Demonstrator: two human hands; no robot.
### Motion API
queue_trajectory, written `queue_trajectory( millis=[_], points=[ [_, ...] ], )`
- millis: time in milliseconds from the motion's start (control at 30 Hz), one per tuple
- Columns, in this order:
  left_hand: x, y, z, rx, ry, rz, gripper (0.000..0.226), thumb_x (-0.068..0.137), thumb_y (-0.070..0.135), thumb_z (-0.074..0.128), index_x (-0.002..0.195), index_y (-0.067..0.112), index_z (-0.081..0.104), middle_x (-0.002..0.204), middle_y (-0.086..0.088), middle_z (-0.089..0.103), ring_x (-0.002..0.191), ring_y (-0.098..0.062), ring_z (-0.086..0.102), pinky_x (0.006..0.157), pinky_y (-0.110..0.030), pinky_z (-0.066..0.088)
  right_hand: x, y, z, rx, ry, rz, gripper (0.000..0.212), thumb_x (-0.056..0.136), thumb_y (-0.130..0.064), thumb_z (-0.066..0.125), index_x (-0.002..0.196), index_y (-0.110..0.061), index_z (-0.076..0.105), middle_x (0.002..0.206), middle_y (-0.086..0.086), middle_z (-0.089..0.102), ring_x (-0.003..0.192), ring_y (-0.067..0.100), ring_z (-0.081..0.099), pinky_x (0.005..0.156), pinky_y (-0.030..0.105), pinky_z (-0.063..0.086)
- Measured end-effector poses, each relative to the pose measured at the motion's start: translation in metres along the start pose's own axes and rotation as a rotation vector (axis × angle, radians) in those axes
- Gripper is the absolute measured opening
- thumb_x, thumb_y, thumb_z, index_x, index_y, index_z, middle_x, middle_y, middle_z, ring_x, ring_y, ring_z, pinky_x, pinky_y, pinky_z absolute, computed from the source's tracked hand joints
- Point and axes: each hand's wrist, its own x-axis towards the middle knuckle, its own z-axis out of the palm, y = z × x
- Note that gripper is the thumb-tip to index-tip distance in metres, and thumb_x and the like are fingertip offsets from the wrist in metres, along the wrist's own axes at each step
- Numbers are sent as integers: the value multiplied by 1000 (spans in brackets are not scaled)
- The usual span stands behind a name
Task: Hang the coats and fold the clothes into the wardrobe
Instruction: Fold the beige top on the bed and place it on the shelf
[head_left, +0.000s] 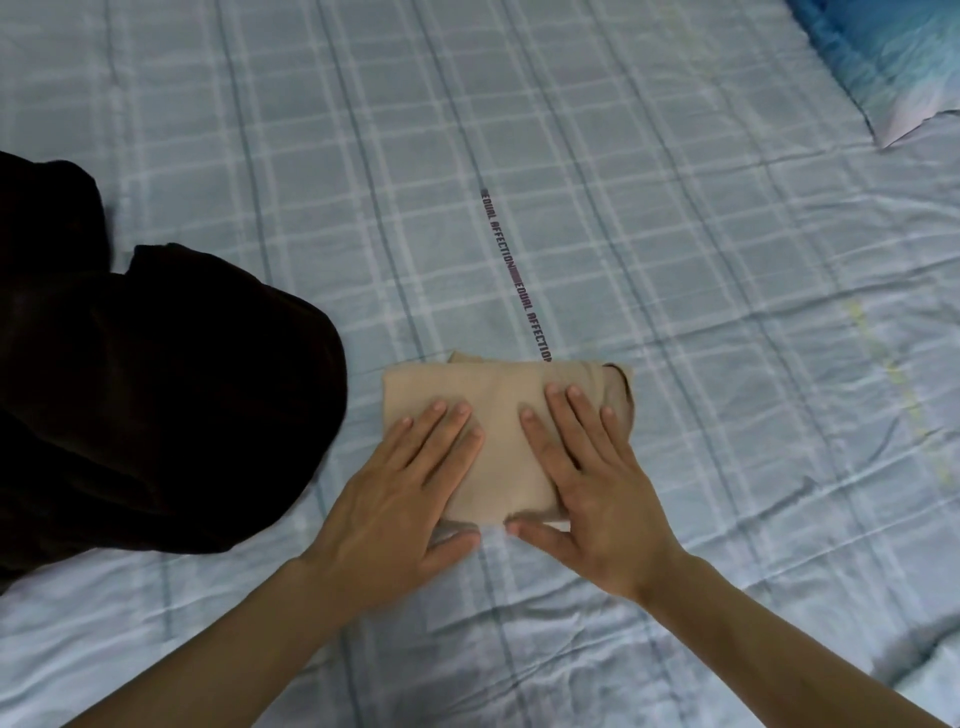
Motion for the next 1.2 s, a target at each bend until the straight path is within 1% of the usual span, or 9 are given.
queue_trajectory(
  millis=[167, 333, 433, 533, 633, 733, 1000, 1133, 1200],
  points=[
    [8, 8, 4, 11, 68, -35, 86, 86, 47, 58, 156, 8, 26, 165, -13, 16, 154, -29, 10, 120, -54, 23, 6, 0, 5, -62, 32, -19, 84, 90, -65, 49, 157, -20, 27, 165, 17, 13, 154, 34, 8, 121, 59, 16],
    [13, 10, 5, 89, 149, -39, 68, 83, 22, 56, 147, 6, 43, 155, -18, 40, 145, -36, 35, 114, -55, 36, 4, -2, 15, -109, 136, -35, 77, 89, -23, 74, 154, -17, 34, 161, 21, 25, 151, 36, 19, 119, 56, 26],
    [19, 10, 2, 107, 267, -26, 52, 83, 6, 43, 132, 7, 62, 137, -16, 60, 128, -37, 57, 104, -52, 48, 7, -1, 15, -108, 190, -24, 75, 83, -7, 75, 151, -17, 42, 157, 21, 35, 148, 38, 27, 117, 56, 31],
    [20, 11, -10, 124, 303, -9, 46, 77, 5, 59, 122, 9, 68, 125, -12, 68, 114, -33, 66, 92, -43, 53, 13, -1, 3, -79, 209, -26, 63, 78, -5, 79, 137, -15, 59, 143, 21, 53, 136, 42, 46, 107, 57, 44],
    [22, 19, -43, 65, 264, -42, 65, 54, -1, 84, 116, 9, 69, 114, -9, 71, 97, -30, 71, 75, -39, 57, 18, -5, -26, -34, 163, 12, 64, 68, -7, 85, 127, -16, 63, 131, 14, 62, 125, 40, 57, 98, 52, 52],
    [23, 36, -94, 72, 277, -65, 66, 51, -6, 82, 113, 9, 67, 110, -8, 72, 89, -30, 72, 64, -38, 59, 23, -14, -70, 0, 156, -10, 66, 65, -8, 85, 126, -18, 62, 129, 12, 63, 120, 37, 59, 91, 53, 56],
    [-27, 106, -223, 195, 424, -172, 60, 56, -9, 81, 112, 11, 69, 108, -4, 72, 87, -27, 70, 59, -34, 55, 5, -64, -197, 14, 258, -147, 59, 71, -11, 80, 127, -15, 62, 130, 13, 62, 121, 37, 59, 92, 51, 56],
    [-71, 153, -295, 228, 502, -295, 55, 65, 6, 87, 115, 16, 66, 110, -2, 71, 92, -25, 69, 61, -34, 54, -16, -109, -276, 38, 327, -220, 53, 76, -14, 79, 127, -17, 63, 131, 10, 62, 120, 32, 61, 89, 44, 56],
    [-96, 174, -334, 278, 543, -334, 38, 75, 13, 74, 113, 15, 69, 109, -4, 72, 91, -26, 70, 62, -34, 54, -24, -134, -312, 24, 365, -282, 50, 79, -16, 77, 126, -18, 64, 131, 9, 62, 120, 31, 61, 88, 42, 56]
  ],
)
